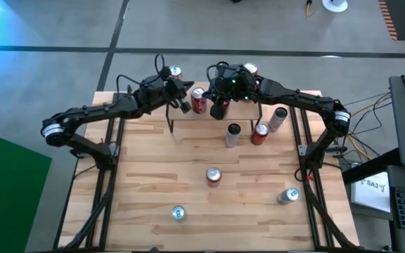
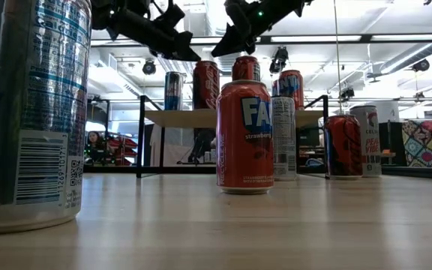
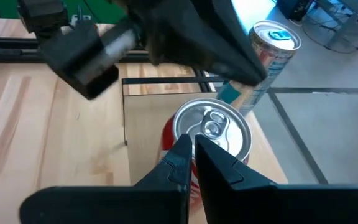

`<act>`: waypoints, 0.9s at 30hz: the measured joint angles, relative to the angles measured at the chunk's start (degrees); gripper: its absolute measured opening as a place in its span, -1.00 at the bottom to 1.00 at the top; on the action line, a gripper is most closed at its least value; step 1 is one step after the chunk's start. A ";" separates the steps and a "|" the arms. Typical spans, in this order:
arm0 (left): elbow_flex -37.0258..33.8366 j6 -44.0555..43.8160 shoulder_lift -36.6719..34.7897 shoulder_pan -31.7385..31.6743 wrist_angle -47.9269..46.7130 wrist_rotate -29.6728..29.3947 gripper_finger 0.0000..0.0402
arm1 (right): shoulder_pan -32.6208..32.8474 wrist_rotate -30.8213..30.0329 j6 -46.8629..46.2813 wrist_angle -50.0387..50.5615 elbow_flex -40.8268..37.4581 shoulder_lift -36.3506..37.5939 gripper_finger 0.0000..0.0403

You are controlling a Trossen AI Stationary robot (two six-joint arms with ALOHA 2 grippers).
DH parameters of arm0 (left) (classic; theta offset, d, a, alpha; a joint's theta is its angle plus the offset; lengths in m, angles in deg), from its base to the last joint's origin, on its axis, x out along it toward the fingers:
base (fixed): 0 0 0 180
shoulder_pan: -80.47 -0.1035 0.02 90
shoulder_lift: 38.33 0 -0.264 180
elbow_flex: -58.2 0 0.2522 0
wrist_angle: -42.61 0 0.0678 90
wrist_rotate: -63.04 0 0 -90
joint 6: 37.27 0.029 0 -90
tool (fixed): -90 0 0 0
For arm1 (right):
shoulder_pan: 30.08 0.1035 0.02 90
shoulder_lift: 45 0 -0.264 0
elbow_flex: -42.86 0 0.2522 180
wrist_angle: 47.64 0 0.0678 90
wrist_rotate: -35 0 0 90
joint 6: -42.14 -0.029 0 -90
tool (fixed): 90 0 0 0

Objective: Place canned beverage on shelf
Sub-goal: Adjust the red soda can on the shelf

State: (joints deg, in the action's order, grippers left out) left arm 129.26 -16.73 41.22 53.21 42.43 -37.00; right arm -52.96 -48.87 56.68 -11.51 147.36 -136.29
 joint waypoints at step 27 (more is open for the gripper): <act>-0.04 -7.93 0.68 2.33 -5.74 -0.87 -1.00 | 0.13 0.02 -0.44 1.56 -1.25 0.00 -0.94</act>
State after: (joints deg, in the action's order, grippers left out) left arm 129.22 -24.66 41.89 55.53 36.68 -37.88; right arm -52.83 -48.84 56.25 -9.95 146.12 -136.29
